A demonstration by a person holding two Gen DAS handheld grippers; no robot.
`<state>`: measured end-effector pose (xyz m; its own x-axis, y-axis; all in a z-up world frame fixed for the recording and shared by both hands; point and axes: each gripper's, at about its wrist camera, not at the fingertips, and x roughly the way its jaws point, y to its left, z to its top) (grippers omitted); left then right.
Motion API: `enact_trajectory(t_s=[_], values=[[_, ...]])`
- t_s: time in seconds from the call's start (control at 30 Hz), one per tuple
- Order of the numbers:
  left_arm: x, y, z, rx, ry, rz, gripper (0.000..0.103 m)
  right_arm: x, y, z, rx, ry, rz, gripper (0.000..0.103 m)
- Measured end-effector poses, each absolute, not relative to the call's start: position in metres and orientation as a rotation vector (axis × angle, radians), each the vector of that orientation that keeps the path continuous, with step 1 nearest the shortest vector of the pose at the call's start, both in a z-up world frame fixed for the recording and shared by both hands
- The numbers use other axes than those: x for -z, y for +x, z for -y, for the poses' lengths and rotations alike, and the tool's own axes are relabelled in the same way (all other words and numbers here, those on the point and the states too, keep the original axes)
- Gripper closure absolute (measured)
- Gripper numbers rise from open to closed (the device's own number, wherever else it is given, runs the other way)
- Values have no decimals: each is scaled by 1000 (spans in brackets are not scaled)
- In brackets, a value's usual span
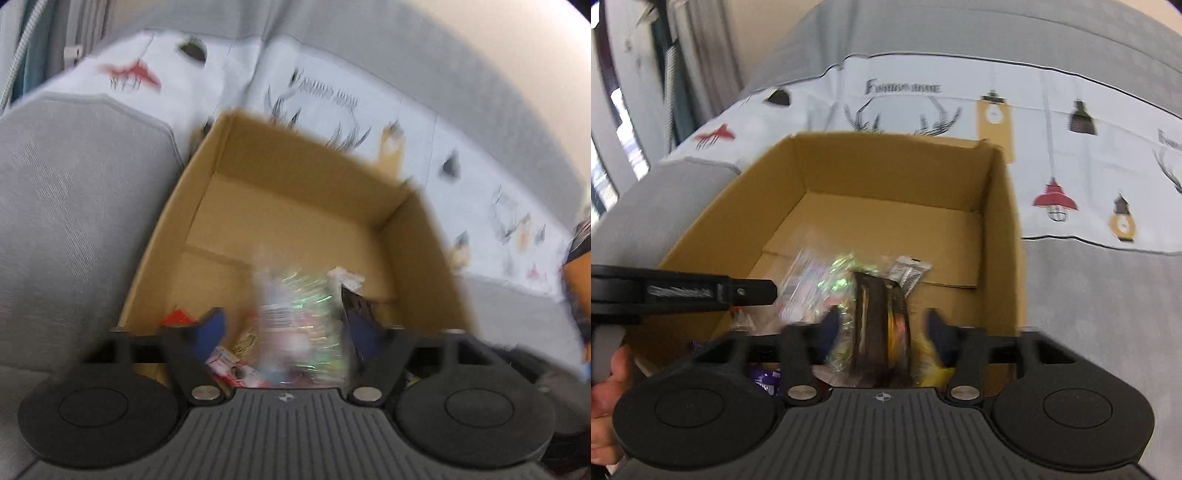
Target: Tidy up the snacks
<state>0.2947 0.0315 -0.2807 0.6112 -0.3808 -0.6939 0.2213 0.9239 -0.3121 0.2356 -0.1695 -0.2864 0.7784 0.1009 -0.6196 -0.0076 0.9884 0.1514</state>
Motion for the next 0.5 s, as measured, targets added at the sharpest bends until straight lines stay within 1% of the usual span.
enact_trajectory(t_s=[0.03, 0.13, 0.17, 0.23, 0.33, 0.5], values=[[266, 284, -32, 342, -187, -817, 13, 282, 228, 170, -55, 157, -672, 20], [222, 247, -28, 338, -131, -739, 5, 265, 206, 168, -75, 179, -673, 20], [208, 235, -25, 338, -126, -725, 1, 257, 197, 166, -81, 185, -663, 20], [187, 214, -20, 330, -100, -720, 0, 235, 173, 164, -100, 214, -636, 18], [156, 179, -13, 300, -61, -719, 0, 197, 140, 166, -109, 272, -582, 4], [104, 119, -4, 219, 8, -678, 0, 145, 85, 154, -53, 202, -538, 2]])
